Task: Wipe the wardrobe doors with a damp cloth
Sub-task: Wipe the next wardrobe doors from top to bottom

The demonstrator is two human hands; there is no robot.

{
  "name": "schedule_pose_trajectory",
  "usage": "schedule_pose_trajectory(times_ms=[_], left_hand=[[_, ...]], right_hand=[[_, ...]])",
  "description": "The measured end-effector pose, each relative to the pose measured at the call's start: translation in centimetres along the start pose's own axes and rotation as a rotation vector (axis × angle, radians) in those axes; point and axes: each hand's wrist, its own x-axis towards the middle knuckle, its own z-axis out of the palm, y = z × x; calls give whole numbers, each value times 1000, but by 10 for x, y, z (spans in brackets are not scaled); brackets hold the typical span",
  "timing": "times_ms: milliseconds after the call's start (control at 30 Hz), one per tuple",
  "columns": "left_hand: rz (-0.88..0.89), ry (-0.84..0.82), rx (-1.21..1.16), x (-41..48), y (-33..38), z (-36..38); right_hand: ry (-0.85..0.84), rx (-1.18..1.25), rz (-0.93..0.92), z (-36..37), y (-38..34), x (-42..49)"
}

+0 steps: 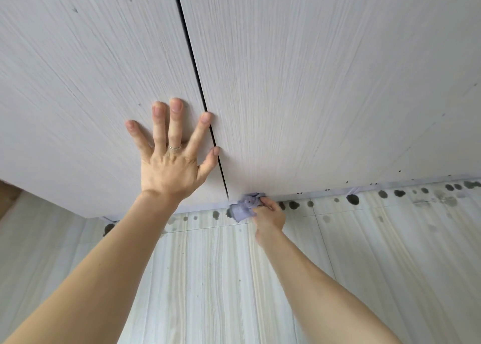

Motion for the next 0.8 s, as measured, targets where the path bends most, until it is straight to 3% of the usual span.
schedule_pose_trajectory(times_ms=[167,300,500,600,800], left_hand=[[-12,-2,-7,-1,1,1],[-37,-28,-12,1,7,-3],[-112,-121,-50,0,28,-20],[-178,-170,-102,1,41,-26],[-403,-210,-205,11,88,-35]], right_hand=[[121,51,-150,-60,-55,41],[175,95,-124,-82,-70,65],[-25,145,61,-36,-38,21],[-56,135,55,-37,-44,16],[118,233,-107,-99,-104,53]])
